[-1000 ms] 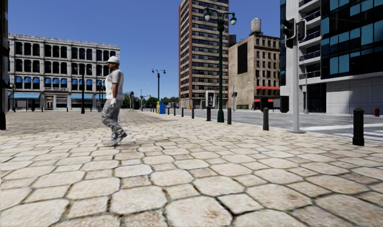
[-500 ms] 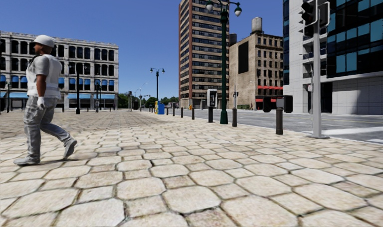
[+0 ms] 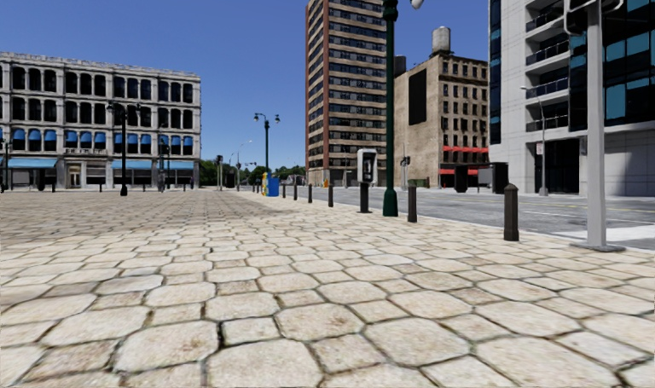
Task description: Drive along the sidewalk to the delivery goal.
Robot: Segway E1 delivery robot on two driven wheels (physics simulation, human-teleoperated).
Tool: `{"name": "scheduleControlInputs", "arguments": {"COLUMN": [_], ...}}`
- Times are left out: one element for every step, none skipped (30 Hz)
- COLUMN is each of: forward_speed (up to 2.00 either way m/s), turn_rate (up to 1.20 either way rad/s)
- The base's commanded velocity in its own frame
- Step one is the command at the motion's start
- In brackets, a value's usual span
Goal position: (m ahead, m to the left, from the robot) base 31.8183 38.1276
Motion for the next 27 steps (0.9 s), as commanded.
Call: {"name": "scheduleControlInputs", "arguments": {"forward_speed": [2.00, 2.00, 2.00, 2.00, 2.00, 2.00, 2.00, 2.00, 2.00, 2.00, 2.00, 2.00, 2.00, 2.00, 2.00, 2.00, 2.00, 2.00, 2.00, 2.00, 2.00, 2.00, 2.00, 2.00, 2.00, 2.00, 2.00], "turn_rate": [0.00, 0.00, 0.12, 0.28, 0.47, 0.53, 0.56, 0.56, 0.61, 0.67, 0.68, 0.66, 0.47, 0.04, 0.00, 0.00, 0.00, 0.00, 0.00, 0.00, 0.00, 0.00, 0.12, 0.34, 0.56, 0.66, 0.69]}}
